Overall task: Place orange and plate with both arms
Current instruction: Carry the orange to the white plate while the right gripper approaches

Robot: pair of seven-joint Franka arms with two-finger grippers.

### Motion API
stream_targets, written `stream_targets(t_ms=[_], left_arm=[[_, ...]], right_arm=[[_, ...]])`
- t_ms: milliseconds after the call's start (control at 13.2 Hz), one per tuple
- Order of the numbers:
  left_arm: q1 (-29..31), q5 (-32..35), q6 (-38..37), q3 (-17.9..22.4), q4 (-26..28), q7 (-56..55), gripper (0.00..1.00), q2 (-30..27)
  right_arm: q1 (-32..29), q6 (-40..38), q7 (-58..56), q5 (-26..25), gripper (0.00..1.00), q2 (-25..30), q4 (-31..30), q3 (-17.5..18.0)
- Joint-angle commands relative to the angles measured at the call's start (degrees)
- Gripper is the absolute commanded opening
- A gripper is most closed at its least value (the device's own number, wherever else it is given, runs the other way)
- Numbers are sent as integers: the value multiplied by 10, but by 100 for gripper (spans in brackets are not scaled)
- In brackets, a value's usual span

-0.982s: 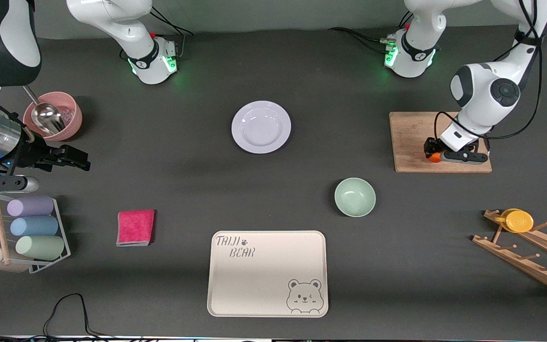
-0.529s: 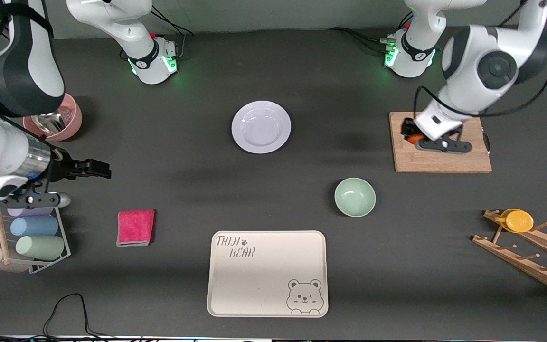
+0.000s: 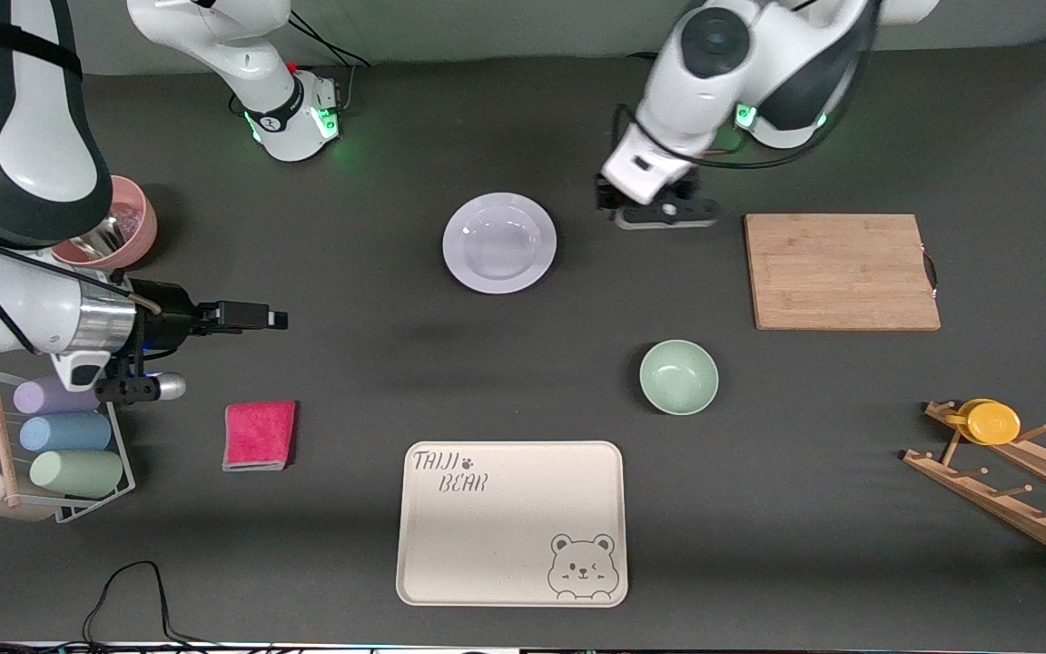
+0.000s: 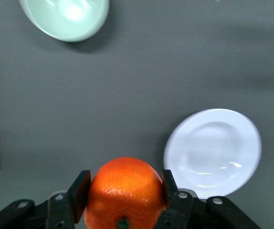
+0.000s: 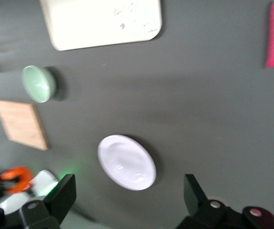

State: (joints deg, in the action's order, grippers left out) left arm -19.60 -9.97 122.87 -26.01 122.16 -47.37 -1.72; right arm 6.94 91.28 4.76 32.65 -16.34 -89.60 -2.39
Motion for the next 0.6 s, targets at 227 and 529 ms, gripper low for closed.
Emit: stream_targets(t_ms=[227, 529], left_arm=[[-121, 150, 108, -11, -36, -276, 0, 146], [-166, 260, 119, -11, -115, -422, 0, 261]], right_arm=[[21, 65, -46, 87, 100, 18, -89, -1], [24, 103, -125, 146, 100, 33, -170, -2]])
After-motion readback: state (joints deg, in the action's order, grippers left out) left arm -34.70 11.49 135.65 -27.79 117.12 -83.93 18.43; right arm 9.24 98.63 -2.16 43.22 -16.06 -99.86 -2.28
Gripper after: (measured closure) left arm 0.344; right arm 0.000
